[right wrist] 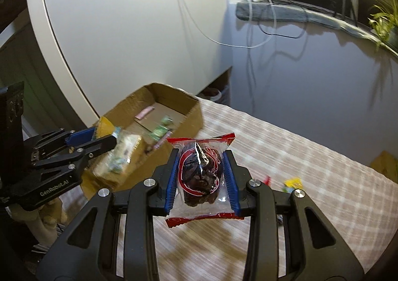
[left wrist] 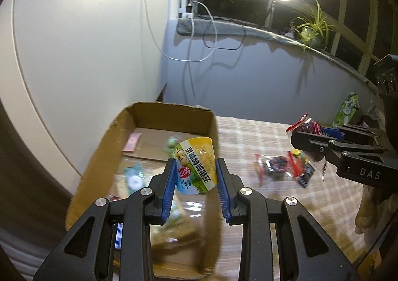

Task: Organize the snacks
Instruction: 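Carry the yellow snack and chocolate bag into the box with both tools, then open both tools to release the snacks into the box, then withdraw both tools from the box back over the remaining candies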

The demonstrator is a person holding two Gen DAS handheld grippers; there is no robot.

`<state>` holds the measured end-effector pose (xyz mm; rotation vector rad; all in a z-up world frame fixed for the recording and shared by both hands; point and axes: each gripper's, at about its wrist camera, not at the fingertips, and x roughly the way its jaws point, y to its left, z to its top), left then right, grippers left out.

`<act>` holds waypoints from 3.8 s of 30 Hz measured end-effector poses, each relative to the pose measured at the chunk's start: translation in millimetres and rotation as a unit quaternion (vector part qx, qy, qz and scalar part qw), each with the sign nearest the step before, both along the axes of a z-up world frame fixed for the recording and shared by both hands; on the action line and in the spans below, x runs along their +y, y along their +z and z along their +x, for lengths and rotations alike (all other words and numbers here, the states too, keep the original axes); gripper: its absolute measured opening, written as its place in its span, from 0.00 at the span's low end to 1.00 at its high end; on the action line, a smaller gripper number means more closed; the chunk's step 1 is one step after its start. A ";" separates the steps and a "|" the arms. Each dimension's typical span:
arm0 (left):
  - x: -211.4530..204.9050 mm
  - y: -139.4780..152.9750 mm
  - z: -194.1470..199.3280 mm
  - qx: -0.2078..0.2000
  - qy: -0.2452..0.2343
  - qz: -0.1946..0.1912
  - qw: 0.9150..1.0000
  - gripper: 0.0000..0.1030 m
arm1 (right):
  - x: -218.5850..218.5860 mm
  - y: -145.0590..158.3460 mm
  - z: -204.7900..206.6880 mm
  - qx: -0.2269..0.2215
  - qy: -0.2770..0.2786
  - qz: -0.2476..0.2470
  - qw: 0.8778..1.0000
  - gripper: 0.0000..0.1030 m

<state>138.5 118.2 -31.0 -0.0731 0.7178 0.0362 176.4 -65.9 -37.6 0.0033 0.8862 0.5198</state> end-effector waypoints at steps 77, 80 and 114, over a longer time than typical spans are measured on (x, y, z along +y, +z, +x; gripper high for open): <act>17.5 16.9 -4.0 -0.025 0.014 0.020 0.999 0.74 | 46.2 15.5 38.9 -0.040 0.004 -0.007 0.999 1.00; 11.7 19.8 -5.2 -0.028 0.011 0.022 0.999 0.74 | 39.4 18.0 34.6 -0.044 0.000 -0.008 0.999 1.00; -57.2 21.0 -12.8 -0.033 -0.049 0.001 0.998 0.74 | -79.2 15.6 1.2 -0.035 -0.069 -0.018 0.997 1.00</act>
